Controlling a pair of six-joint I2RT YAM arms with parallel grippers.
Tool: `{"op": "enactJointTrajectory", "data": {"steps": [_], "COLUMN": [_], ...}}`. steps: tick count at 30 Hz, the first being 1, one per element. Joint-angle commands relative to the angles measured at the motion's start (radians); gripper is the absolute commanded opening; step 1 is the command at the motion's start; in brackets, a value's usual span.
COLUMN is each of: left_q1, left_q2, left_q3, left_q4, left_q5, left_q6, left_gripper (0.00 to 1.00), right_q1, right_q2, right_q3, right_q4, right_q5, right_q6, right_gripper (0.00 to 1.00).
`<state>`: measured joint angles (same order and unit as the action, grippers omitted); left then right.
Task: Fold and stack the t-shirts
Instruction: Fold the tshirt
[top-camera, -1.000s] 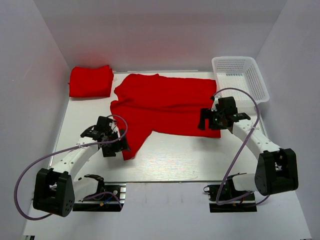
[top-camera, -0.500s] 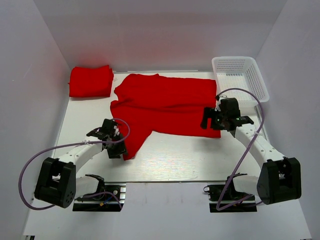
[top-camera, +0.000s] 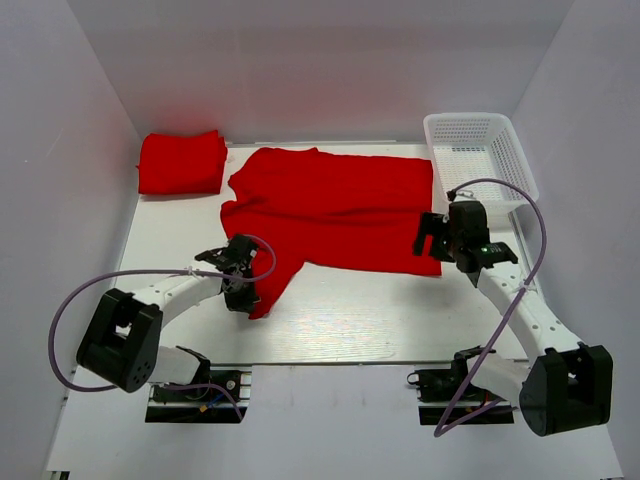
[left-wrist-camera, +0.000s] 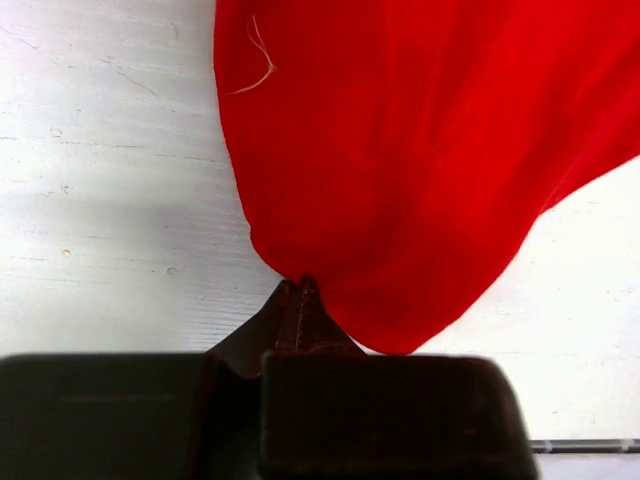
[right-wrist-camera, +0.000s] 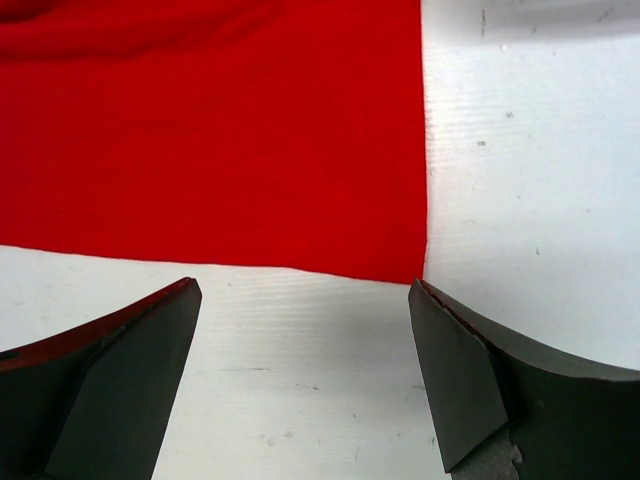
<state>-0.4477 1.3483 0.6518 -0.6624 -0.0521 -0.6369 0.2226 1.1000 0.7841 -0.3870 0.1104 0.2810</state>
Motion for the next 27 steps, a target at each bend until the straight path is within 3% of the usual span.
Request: {"op": "enactJointTrajectory", "data": {"steps": [1, 9, 15, 27], "left_q1": [-0.013, -0.013, -0.013, -0.013], "left_q2": [0.061, -0.116, -0.159, -0.207], "left_q3": [-0.043, -0.034, -0.034, -0.005], "left_q4": [-0.026, -0.045, -0.054, -0.134], "left_q5": [-0.106, -0.103, -0.005, 0.015], "left_q6": [-0.017, -0.017, 0.002, 0.002], "left_gripper": [0.00, 0.00, 0.00, 0.00], "right_q1": [-0.006, -0.003, -0.008, -0.012], "right_q2": [-0.011, 0.043, 0.093, 0.253], "right_q3": [-0.022, -0.066, -0.118, -0.108], "right_q4": [-0.038, -0.041, 0.060, 0.119], "right_q5": [0.049, 0.112, 0.144, 0.213], "right_q6": [0.038, 0.179, 0.242, 0.313], "right_gripper": [0.90, 0.90, 0.90, 0.90]}}
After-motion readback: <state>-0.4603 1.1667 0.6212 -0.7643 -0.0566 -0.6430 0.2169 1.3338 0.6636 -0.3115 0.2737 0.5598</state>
